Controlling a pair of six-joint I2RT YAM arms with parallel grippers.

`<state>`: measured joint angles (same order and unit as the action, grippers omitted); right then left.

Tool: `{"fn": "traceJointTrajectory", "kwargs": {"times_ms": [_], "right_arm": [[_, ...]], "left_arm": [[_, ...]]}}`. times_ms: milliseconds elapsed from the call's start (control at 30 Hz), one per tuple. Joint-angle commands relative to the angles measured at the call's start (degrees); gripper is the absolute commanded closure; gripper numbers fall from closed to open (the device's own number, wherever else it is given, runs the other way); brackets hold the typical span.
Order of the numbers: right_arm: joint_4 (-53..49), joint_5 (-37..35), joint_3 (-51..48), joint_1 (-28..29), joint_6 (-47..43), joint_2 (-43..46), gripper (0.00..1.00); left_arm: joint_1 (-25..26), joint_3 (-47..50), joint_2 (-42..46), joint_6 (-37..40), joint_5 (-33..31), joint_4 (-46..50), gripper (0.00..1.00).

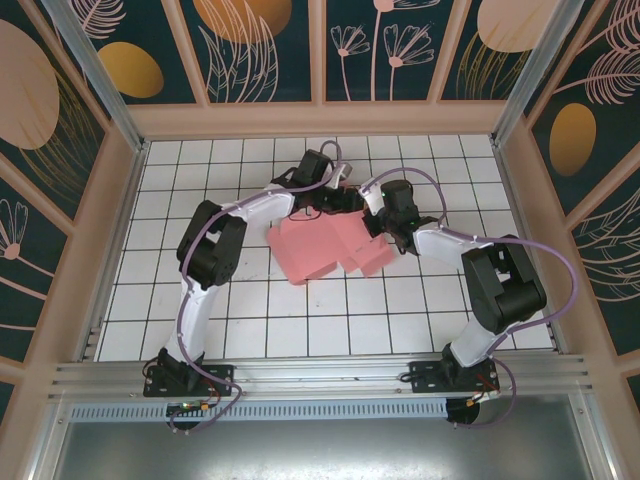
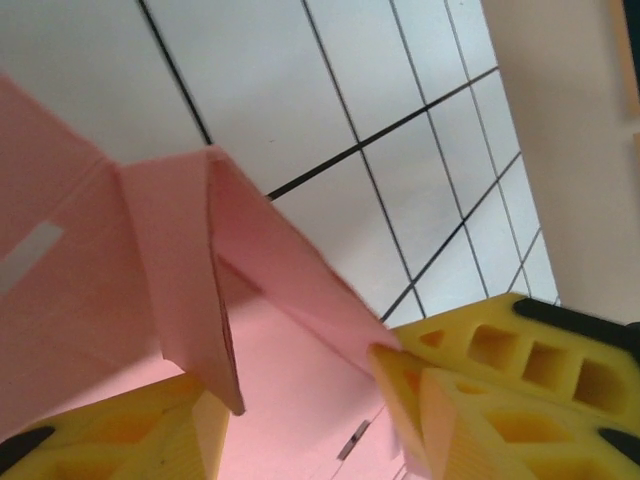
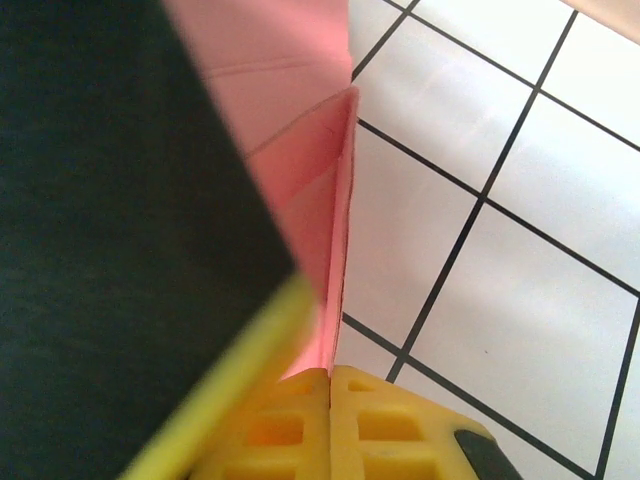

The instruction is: Fold the paper box

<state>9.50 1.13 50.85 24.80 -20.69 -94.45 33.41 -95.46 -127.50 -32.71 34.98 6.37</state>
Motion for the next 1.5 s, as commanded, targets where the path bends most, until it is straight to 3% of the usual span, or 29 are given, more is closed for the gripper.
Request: {"fn": "traceJointTrajectory", "kwargs": {"times_ms": [0,133,433,500,667,733,867,1267,1467], "right_arm": [[-0.9,0.5,-0.1,-0.2,-0.7,-0.1,1.0],[-0.7,-0.1,-0.4,-0.2,-0.5,-0.1,1.0],[0.8,-4.1,-1.6,1.7,-2.9,-0.2,1.0],[1.5,-4.4,-2.1,2.1,-3.9,-0.2,1.0],[4.6,-11.7,-3.4,4.8,-7.4,-0.5,1.0],[5.9,-14.7,-3.9,5.7,-8.5,-0.1,1.0],[7.7,-21.7,-4.6,8.7,-11.5,0.4,1.0],[14.3,-39.1,-5.0,16.9,-24.2,1.4,1.0],[23.3,-43.2,-6.6,20.9,-33.1,1.0,1.0]], "left_arm": [[-2.6,5.3,6.5,-0.2,-5.6,-5.1,0.44],[-4.8,12.2,12.5,-2.1,-8.6,-10.3,0.38],[-6.6,16.8,17.4,-1.0,-15.1,-12.7,0.29],[-6.6,16.7,17.2,-0.3,-15.4,-12.2,0.23],[-7.1,17.0,18.1,0.3,-23.0,-9.3,0.21],[-8.0,18.4,19.0,1.0,-24.6,-9.7,0.15],[-10.4,20.7,20.4,2.2,-25.4,-10.9,0.05],[-18.1,24.6,19.9,0.7,-24.0,-13.4,0.03],[-19.8,24.6,19.4,0.5,-23.3,-14.0,0.01]]}}
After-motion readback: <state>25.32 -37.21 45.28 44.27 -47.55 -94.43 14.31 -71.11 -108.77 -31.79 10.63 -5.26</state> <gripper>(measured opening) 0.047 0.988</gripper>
